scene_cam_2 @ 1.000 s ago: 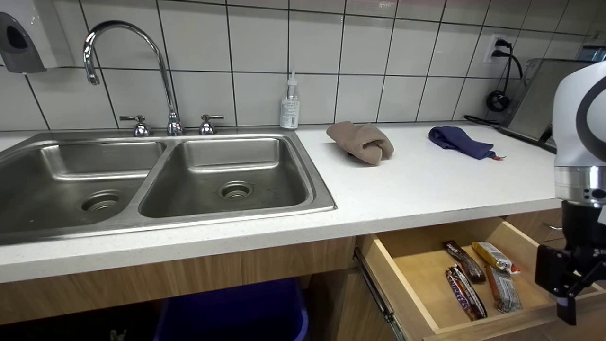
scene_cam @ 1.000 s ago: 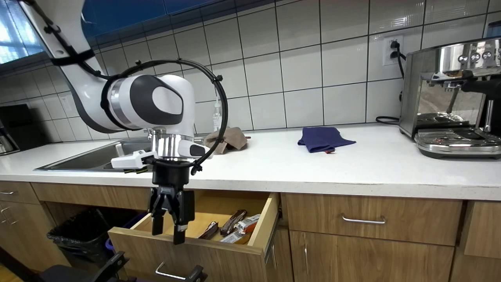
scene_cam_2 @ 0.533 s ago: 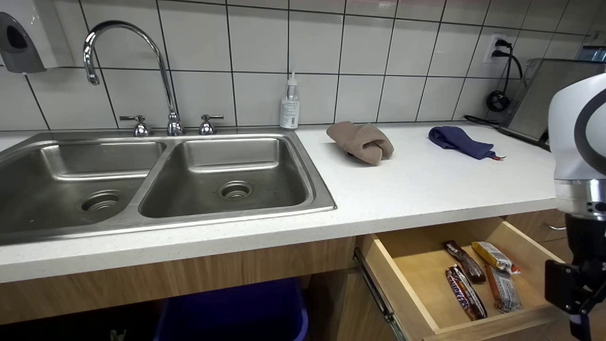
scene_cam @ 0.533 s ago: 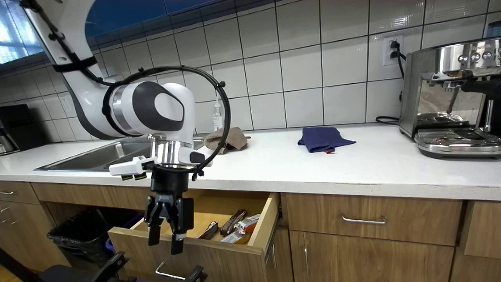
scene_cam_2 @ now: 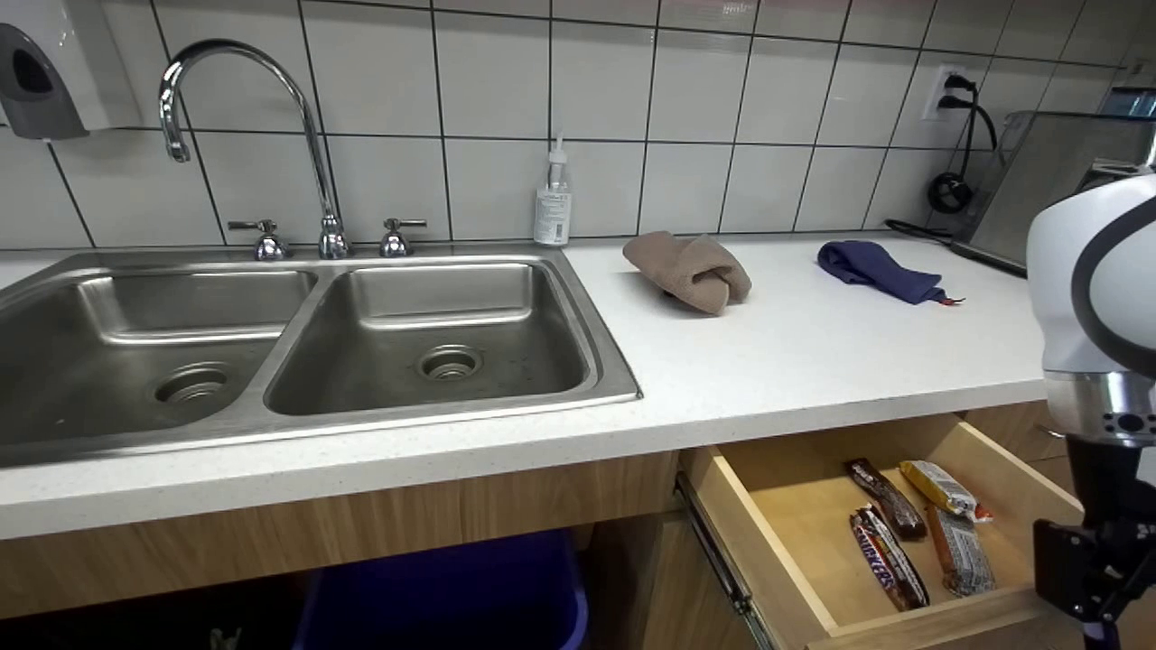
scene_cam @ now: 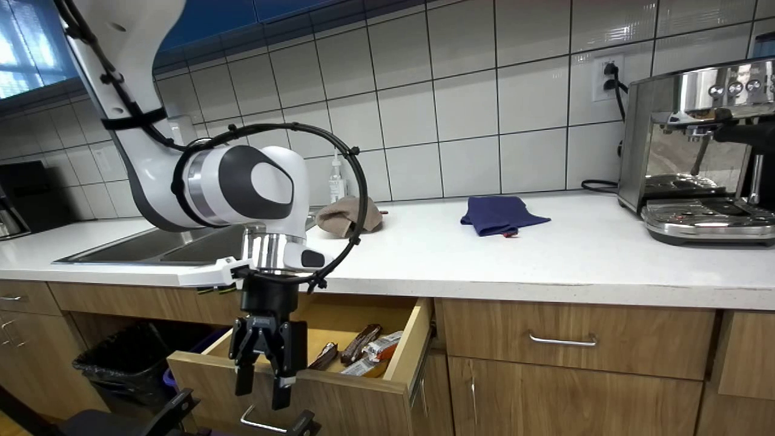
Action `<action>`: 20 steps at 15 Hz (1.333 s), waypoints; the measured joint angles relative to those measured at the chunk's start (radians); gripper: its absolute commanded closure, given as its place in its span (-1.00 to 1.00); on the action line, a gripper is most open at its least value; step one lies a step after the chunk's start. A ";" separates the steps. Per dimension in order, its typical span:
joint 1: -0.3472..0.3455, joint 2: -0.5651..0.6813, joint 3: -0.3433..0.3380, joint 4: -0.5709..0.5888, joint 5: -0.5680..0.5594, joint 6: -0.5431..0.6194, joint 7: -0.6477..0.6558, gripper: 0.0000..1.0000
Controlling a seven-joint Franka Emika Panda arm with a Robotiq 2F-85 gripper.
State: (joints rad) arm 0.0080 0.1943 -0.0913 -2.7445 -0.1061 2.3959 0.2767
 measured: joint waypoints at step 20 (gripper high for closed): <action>0.018 0.166 -0.014 0.190 -0.013 0.175 -0.008 -1.00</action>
State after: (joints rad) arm 0.0257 0.3604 -0.1057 -2.5540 -0.1193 2.5714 0.2687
